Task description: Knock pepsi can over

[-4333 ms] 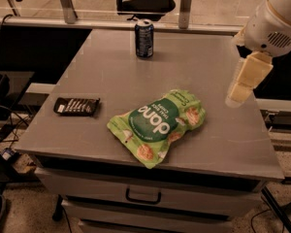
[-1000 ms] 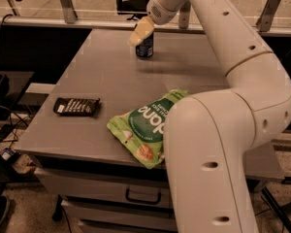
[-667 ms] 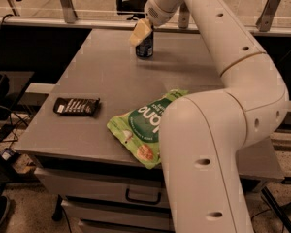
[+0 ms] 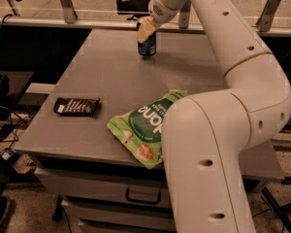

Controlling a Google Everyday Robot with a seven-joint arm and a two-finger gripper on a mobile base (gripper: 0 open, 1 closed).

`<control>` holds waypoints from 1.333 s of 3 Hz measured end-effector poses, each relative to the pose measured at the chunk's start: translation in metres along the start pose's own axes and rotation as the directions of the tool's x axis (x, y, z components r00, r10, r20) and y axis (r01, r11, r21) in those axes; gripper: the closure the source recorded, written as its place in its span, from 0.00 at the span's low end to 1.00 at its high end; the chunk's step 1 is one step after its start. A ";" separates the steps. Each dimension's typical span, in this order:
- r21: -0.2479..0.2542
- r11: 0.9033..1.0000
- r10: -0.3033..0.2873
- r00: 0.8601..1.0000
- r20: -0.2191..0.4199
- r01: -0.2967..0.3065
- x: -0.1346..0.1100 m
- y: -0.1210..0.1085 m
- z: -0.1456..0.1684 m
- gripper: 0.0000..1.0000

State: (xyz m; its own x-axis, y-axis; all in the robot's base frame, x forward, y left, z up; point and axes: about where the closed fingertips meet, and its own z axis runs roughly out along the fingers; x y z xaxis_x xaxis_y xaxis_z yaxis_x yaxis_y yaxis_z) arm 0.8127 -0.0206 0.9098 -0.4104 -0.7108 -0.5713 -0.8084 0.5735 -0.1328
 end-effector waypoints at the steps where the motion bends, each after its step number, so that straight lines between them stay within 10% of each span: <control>1: 0.005 0.998 -0.069 0.996 -0.056 0.069 0.007 0.005 -0.029 0.98; 2: -0.001 0.984 -0.177 0.966 -0.189 0.180 0.023 0.014 -0.052 1.00; 4: -0.082 0.923 -0.374 0.826 -0.423 0.376 0.057 0.021 -0.054 0.98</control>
Offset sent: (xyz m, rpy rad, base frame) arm -0.0758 -0.0629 0.0511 -0.4849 0.0640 0.2027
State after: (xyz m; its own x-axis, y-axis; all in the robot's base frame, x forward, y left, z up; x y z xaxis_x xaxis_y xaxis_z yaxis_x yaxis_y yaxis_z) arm 0.7493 -0.0714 0.9185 -0.2151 -0.9733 -0.0795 -0.9350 0.2288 -0.2709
